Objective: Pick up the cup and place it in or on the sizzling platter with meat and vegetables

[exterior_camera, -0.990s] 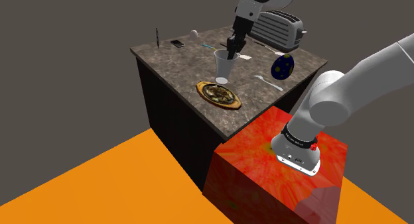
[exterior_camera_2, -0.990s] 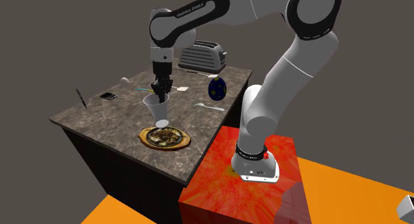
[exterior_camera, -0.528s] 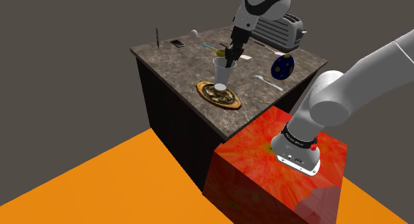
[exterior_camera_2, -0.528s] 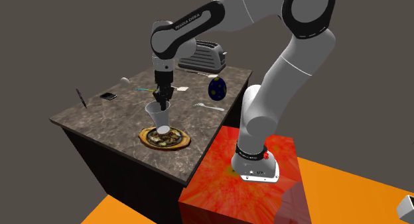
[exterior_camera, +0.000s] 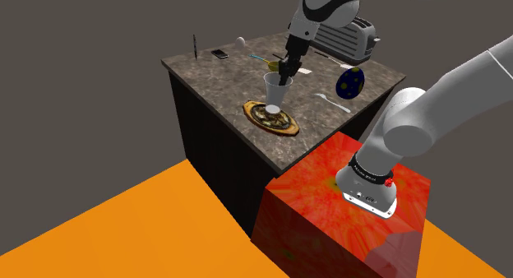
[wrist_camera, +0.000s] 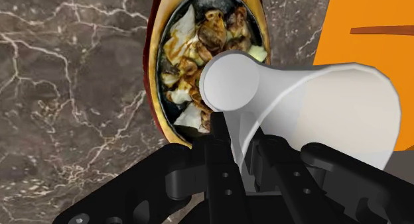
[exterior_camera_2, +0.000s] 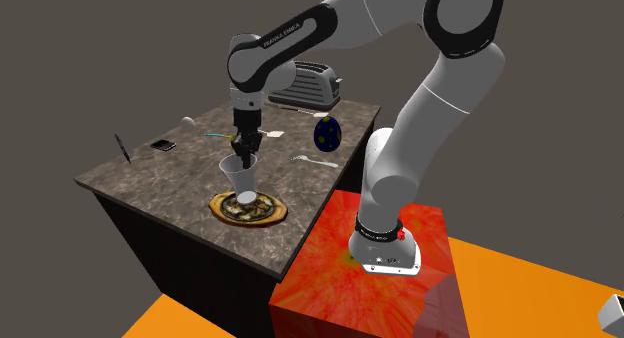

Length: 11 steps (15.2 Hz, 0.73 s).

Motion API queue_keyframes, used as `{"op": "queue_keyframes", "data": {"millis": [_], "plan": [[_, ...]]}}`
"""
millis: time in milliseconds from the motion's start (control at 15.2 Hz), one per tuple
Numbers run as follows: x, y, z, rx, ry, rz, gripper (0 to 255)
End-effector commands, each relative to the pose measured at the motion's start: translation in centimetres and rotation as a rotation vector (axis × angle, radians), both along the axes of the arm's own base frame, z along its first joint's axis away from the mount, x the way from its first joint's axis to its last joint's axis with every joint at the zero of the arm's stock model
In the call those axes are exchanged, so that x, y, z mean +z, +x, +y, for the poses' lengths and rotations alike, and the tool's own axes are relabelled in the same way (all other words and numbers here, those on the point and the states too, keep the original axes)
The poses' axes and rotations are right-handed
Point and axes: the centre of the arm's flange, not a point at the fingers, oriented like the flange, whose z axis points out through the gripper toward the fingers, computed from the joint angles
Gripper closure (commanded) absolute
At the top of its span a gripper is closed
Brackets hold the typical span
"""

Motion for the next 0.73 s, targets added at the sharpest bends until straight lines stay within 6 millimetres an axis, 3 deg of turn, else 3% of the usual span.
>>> {"op": "queue_keyframes", "data": {"millis": [0, 330, 594, 660], "plan": [[0.0, 0.0, 0.0, 0.000, 0.000, 0.000, 0], [0.0, 0.0, 0.0, 0.000, 0.000, 0.000, 0], [4.8, 0.0, -1.4, 0.000, 0.000, 0.000, 0], [4.8, 0.0, -1.4, 0.000, 0.000, 0.000, 0]]}}
